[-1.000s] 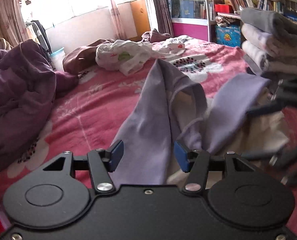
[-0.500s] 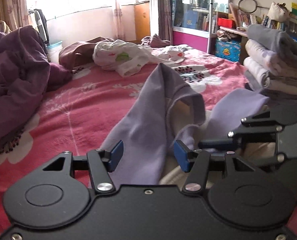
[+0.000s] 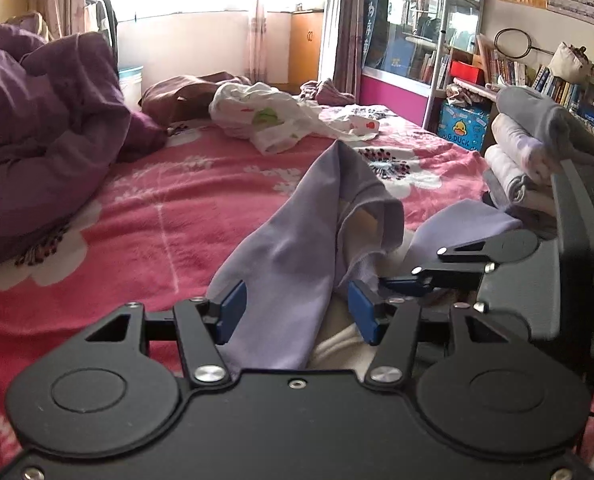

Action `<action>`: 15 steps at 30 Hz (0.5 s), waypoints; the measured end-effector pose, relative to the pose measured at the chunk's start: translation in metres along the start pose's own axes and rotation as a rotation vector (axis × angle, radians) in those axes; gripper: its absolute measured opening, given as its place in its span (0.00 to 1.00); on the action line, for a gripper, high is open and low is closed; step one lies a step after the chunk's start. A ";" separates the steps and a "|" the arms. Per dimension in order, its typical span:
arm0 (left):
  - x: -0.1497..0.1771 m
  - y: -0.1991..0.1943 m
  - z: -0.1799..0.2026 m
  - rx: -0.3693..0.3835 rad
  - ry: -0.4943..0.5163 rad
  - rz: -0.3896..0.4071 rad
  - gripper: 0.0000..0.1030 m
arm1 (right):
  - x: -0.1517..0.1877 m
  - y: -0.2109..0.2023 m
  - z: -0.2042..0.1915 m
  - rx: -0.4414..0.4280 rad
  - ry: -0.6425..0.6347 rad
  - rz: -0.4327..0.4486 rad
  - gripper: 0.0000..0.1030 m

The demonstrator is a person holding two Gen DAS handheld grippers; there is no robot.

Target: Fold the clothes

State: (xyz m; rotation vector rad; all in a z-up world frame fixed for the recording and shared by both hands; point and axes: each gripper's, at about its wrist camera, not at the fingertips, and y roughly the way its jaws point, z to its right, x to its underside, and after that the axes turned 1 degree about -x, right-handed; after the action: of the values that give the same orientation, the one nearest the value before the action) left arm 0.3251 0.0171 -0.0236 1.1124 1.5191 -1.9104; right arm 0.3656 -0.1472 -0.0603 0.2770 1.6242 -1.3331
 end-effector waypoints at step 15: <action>0.044 -0.068 0.023 0.113 -0.120 -0.043 0.54 | 0.034 -0.125 -0.039 -0.136 -0.216 0.071 0.06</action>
State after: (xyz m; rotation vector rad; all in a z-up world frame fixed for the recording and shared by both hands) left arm 0.2417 0.0206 -0.0183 0.9990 1.3958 -2.0758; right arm 0.2423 -0.1739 -0.0120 0.1032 1.5007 -1.1514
